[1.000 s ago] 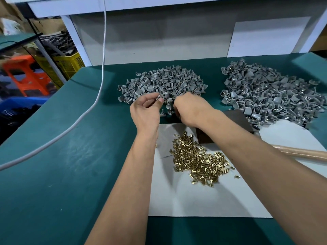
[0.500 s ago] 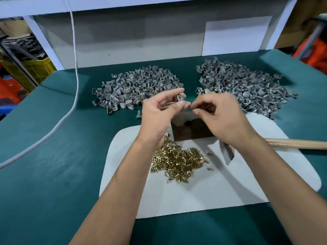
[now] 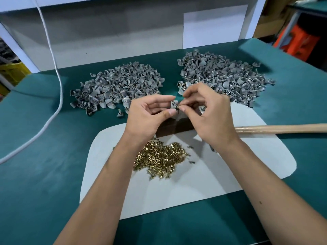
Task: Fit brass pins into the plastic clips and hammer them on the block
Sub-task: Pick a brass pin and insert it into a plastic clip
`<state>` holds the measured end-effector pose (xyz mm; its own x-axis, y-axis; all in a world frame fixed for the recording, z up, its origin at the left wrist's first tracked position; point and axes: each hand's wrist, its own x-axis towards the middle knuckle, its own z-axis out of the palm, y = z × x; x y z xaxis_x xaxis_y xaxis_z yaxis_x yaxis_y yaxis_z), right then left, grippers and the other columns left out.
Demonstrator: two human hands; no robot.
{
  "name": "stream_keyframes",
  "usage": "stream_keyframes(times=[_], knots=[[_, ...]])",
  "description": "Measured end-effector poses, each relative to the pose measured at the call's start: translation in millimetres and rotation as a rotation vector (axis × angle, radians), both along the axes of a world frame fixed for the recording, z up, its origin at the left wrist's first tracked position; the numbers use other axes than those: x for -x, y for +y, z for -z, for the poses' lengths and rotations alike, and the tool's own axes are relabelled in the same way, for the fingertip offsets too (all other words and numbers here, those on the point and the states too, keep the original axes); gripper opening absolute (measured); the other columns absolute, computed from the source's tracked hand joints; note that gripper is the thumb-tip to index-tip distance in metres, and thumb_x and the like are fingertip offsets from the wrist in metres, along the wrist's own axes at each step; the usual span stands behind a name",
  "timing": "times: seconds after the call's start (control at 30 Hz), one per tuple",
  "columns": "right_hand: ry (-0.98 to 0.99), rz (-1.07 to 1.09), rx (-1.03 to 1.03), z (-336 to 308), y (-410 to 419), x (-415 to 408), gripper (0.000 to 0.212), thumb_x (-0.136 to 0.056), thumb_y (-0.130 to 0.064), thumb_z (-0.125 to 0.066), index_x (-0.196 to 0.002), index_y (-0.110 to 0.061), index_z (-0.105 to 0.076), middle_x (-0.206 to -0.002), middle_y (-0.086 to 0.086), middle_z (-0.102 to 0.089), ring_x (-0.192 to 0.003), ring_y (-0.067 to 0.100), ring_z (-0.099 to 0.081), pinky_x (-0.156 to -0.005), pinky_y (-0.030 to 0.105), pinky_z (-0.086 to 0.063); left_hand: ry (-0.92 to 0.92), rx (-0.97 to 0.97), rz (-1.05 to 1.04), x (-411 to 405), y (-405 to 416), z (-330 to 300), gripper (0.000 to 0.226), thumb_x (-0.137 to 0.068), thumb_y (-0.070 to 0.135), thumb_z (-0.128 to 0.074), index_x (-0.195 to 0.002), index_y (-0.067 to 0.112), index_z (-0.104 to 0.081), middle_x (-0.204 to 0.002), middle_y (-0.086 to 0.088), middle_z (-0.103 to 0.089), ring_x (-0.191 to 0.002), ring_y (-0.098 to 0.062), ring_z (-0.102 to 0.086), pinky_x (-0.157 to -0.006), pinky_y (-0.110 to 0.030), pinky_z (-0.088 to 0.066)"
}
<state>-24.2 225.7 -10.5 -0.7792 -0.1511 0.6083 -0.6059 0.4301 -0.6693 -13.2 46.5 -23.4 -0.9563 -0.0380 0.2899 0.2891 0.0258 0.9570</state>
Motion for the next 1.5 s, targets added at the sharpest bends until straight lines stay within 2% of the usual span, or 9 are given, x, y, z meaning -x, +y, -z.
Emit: stream_keyframes(times=[0.23,0.43,0.63,0.73,0.87,1.0,1.07,1.37,1.5], knots=[[0.044,0.006,0.008,2.7,-3.4,-1.2,0.021,-0.083,-0.007,-0.081,-0.097,-0.012,-0.067,-0.083,-0.008,-0.073,-0.084,0.002,-0.072,-0.077,0.018,-0.056,-0.004,-0.033,-0.002,-1.2,1.2,-1.8,0.034,-0.074,-0.010,-0.082,-0.101,0.011,-0.077,-0.088,-0.006,-0.079,-0.084,-0.018,-0.074,-0.083,-0.028,-0.061],[0.097,-0.016,-0.029,3.6,-8.0,-4.6,0.018,-0.085,0.000,-0.075,-0.089,-0.009,-0.060,-0.078,-0.003,-0.063,-0.072,0.010,-0.062,-0.065,0.020,-0.051,-0.030,-0.089,-0.001,-2.5,0.7,-1.9,0.033,-0.069,-0.011,-0.084,-0.095,0.008,-0.077,-0.083,-0.008,-0.078,-0.078,-0.018,-0.072,-0.077,-0.027,-0.062],[0.178,-0.021,-0.103,7.4,-7.6,-4.1,0.025,-0.080,0.013,-0.068,-0.080,-0.008,-0.056,-0.076,0.005,-0.061,-0.071,0.022,-0.061,-0.063,0.038,-0.050,-0.033,-0.112,0.014,-4.8,1.5,-1.9,0.032,-0.067,-0.012,-0.084,-0.090,0.009,-0.077,-0.078,-0.004,-0.077,-0.073,-0.013,-0.073,-0.072,-0.024,-0.061],[0.198,-0.023,-0.127,9.6,-7.6,-3.1,0.024,-0.079,0.015,-0.063,-0.079,-0.008,-0.055,-0.076,0.005,-0.061,-0.071,0.021,-0.059,-0.062,0.039,-0.049,-0.025,-0.086,0.020,-5.3,1.8,-1.8,0.032,-0.067,-0.013,-0.083,-0.088,0.011,-0.077,-0.078,-0.002,-0.078,-0.073,-0.012,-0.073,-0.073,-0.024,-0.061],[0.224,0.001,-0.142,11.3,-11.1,-3.5,0.020,-0.079,0.014,-0.066,-0.081,-0.005,-0.060,-0.079,0.004,-0.062,-0.073,0.018,-0.058,-0.065,0.034,-0.050,-0.028,-0.073,0.014,-3.4,0.2,-1.5,0.033,-0.068,-0.014,-0.083,-0.089,0.011,-0.077,-0.081,0.000,-0.078,-0.076,-0.011,-0.072,-0.074,-0.023,-0.060],[0.203,0.012,-0.099,10.0,-9.8,-4.6,0.015,-0.084,0.004,-0.076,-0.092,-0.004,-0.067,-0.086,0.002,-0.068,-0.079,0.012,-0.063,-0.074,0.020,-0.053,-0.060,-0.121,0.019,-2.8,-5.1,-1.5,0.032,-0.063,0.003,-0.087,-0.093,0.012,-0.079,-0.083,-0.004,-0.078,-0.080,-0.015,-0.071,-0.079,-0.028,-0.061],[0.193,0.001,-0.090,8.9,-7.2,-3.7,0.016,-0.084,0.001,-0.078,-0.097,-0.006,-0.069,-0.090,0.001,-0.071,-0.083,0.009,-0.066,-0.080,0.018,-0.054,-0.090,-0.157,0.034,-2.8,-6.7,-2.2,0.033,-0.063,0.005,-0.086,-0.095,0.011,-0.079,-0.087,-0.008,-0.078,-0.084,-0.019,-0.072,-0.081,-0.031,-0.062],[0.280,0.020,-0.153,7.1,-3.3,1.4,0.007,-0.092,-0.004,-0.073,-0.097,-0.002,-0.076,-0.094,0.007,-0.071,-0.090,0.019,-0.064,-0.083,0.030,-0.053,-0.167,-0.252,0.110,-4.4,-4.9,-7.2,0.029,-0.074,0.006,-0.079,-0.103,0.004,-0.077,-0.094,-0.017,-0.077,-0.085,-0.025,-0.075,-0.080,-0.028,-0.062],[0.254,0.055,-0.132,6.7,-3.3,1.0,0.007,-0.094,-0.005,-0.068,-0.097,-0.001,-0.073,-0.093,0.008,-0.068,-0.088,0.021,-0.062,-0.080,0.029,-0.052,-0.072,-0.160,0.051,-4.2,-2.1,-8.0,0.033,-0.078,0.005,-0.080,-0.111,0.005,-0.075,-0.100,-0.013,-0.078,-0.094,-0.023,-0.074,-0.088,-0.032,-0.060]])
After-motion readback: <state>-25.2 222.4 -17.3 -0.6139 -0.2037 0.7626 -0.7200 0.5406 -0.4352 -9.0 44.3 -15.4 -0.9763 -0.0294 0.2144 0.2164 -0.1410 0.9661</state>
